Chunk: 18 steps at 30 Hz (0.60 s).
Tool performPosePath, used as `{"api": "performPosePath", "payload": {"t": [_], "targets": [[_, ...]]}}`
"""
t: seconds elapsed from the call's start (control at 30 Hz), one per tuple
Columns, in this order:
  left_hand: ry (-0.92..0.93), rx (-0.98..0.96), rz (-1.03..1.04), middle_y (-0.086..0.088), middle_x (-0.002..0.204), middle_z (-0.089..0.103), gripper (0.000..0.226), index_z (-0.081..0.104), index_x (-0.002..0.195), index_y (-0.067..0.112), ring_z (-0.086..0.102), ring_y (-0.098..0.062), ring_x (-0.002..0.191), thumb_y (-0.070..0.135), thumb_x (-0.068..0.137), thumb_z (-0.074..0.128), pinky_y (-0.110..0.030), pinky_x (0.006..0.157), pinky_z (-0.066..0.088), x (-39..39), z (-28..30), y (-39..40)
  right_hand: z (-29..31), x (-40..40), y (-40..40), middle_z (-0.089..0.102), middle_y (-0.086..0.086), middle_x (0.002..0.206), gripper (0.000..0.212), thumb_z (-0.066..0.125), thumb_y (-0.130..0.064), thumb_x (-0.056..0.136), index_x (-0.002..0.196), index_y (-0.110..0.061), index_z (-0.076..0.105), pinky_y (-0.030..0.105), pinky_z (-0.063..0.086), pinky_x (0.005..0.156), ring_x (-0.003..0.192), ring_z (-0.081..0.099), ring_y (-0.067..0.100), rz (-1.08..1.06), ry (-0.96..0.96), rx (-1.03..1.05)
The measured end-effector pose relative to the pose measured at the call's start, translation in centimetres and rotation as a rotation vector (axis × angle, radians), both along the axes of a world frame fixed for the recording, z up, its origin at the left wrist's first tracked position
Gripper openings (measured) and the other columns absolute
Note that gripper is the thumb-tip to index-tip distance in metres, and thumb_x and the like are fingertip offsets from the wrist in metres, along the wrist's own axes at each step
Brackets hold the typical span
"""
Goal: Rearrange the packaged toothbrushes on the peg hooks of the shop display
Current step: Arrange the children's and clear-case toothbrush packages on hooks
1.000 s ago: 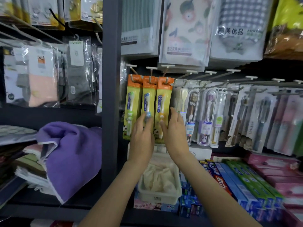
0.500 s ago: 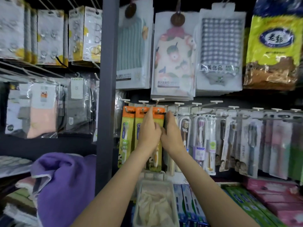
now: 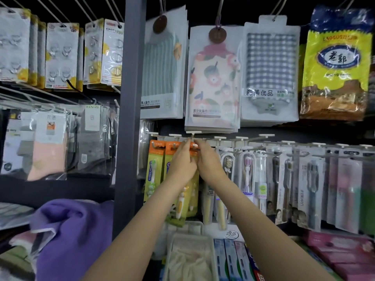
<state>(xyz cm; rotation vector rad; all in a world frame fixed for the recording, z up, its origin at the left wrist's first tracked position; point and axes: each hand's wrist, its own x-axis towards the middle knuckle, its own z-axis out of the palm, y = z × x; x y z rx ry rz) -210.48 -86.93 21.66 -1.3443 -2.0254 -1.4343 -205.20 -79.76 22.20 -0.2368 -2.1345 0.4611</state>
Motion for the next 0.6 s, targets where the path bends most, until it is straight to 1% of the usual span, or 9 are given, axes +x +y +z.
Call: {"api": "performPosePath", "payload": {"t": [0.1,0.17,0.23,0.3,0.33,0.4,0.5,0.6], "targets": [[-0.002,-0.065,0.004,-0.004,0.153,0.021,0.067,0.018,0.147,0.019,0.022,-0.02,0.14,-0.005,0.089,0.043,-0.028,0.111,0.022,-0.2,0.3,0.1,-0.4,0.1,0.4,0.044,0.015,0.138,0.049,0.038,0.005,0.091,0.139,-0.003,0.036,0.031,0.031,0.107,0.126,0.042,0.026,0.012,-0.023,0.032],[-0.016,-0.108,-0.001,-0.004,0.151,0.027,0.071,0.018,0.147,0.021,0.032,-0.023,0.135,-0.006,0.087,0.045,-0.033,0.109,0.032,-0.3,0.7,0.3,-0.5,0.1,0.7,0.042,0.014,0.14,0.053,0.038,0.008,0.089,0.14,-0.005,0.034,0.036,0.031,0.108,0.128,0.04,0.026,0.02,-0.029,0.037],[-0.038,-0.123,-0.014,-0.006,0.147,0.035,0.073,0.018,0.147,0.021,0.042,-0.025,0.127,-0.006,0.086,0.048,-0.04,0.102,0.042,-0.4,1.0,0.4,-0.4,0.0,0.8,0.038,0.014,0.143,0.056,0.037,0.01,0.088,0.142,-0.005,0.032,0.036,0.029,0.11,0.131,0.036,0.026,0.015,-0.042,0.042],[-0.06,-0.113,-0.02,-0.007,0.142,0.041,0.072,0.02,0.146,0.021,0.047,-0.026,0.121,-0.005,0.085,0.049,-0.04,0.095,0.046,-0.5,1.1,0.5,-0.2,0.0,0.9,0.033,0.014,0.146,0.059,0.036,0.012,0.087,0.143,-0.006,0.029,0.037,0.026,0.112,0.134,0.032,0.026,0.021,-0.071,0.048],[-0.071,-0.107,-0.019,-0.007,0.139,0.043,0.071,0.021,0.145,0.021,0.05,-0.026,0.118,-0.005,0.085,0.05,-0.038,0.092,0.048,-0.5,1.1,0.6,-0.2,0.1,0.9,0.031,0.014,0.147,0.06,0.036,0.012,0.087,0.143,-0.006,0.028,0.037,0.025,0.112,0.136,0.03,0.026,0.027,-0.087,0.052],[-0.106,-0.099,-0.022,-0.008,0.131,0.049,0.071,0.019,0.145,0.021,0.055,-0.024,0.107,-0.004,0.086,0.05,-0.03,0.078,0.049,-0.5,1.1,0.7,0.0,0.3,1.1,0.027,0.013,0.149,0.062,0.036,0.012,0.086,0.144,-0.008,0.025,0.037,0.022,0.114,0.138,0.026,0.026,0.047,-0.113,0.058],[-0.147,-0.104,-0.049,-0.008,0.12,0.053,0.071,0.016,0.145,0.022,0.056,-0.017,0.089,-0.003,0.087,0.05,-0.019,0.059,0.043,-0.6,1.2,0.7,-0.2,1.0,1.6,0.028,0.01,0.149,0.065,0.038,0.011,0.087,0.146,-0.01,0.019,0.036,0.023,0.114,0.137,0.027,0.023,0.091,-0.137,0.056],[-0.135,-0.105,-0.049,-0.005,0.109,0.055,0.067,0.022,0.144,0.025,0.053,-0.011,0.069,-0.001,0.089,0.05,-0.014,0.046,0.037,-1.0,1.1,0.4,-1.5,2.2,2.1,0.028,0.011,0.149,0.071,0.039,0.013,0.085,0.148,-0.01,0.014,0.036,0.028,0.113,0.135,0.032,0.023,0.095,-0.204,0.099]]}}
